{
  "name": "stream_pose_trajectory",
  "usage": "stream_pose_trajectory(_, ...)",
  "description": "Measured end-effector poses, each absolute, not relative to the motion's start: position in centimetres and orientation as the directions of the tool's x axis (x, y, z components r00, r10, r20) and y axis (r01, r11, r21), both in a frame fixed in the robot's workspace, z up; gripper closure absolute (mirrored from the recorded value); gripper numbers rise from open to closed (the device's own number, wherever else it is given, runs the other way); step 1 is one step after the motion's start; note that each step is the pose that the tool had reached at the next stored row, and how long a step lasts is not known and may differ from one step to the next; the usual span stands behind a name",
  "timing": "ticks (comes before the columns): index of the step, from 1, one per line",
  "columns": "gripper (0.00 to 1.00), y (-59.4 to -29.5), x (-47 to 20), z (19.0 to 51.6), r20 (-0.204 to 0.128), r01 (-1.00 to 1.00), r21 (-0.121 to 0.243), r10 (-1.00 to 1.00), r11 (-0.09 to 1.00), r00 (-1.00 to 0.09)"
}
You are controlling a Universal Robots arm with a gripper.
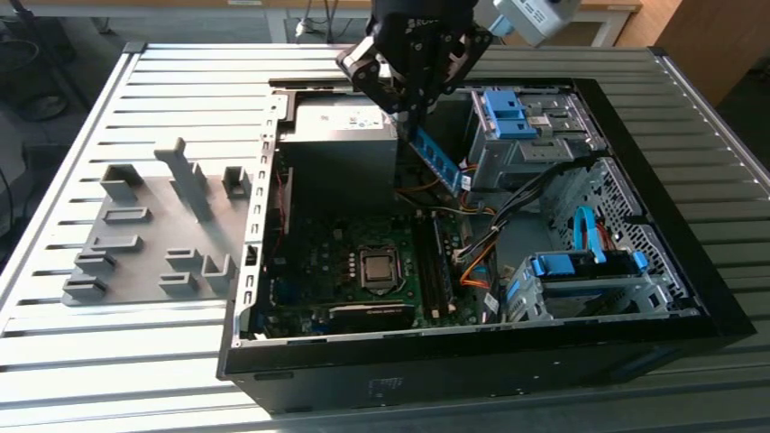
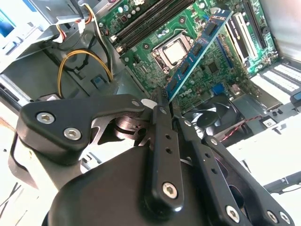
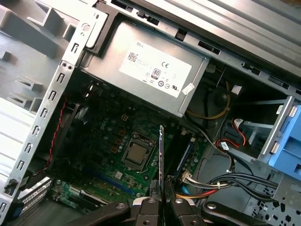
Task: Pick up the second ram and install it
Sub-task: 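Insert the second ram into the second slot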
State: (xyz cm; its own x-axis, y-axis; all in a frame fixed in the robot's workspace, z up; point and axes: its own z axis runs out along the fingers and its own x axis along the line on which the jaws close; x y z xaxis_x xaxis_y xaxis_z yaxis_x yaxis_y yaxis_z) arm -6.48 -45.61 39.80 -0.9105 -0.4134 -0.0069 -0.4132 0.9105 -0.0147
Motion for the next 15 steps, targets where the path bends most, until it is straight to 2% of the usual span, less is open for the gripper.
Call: stream_pose_trajectory(15, 0.86, -45.6, -6.48, 39.8, -0.007, -0.362, -0.015, -0.362, 0.932, -0.932)
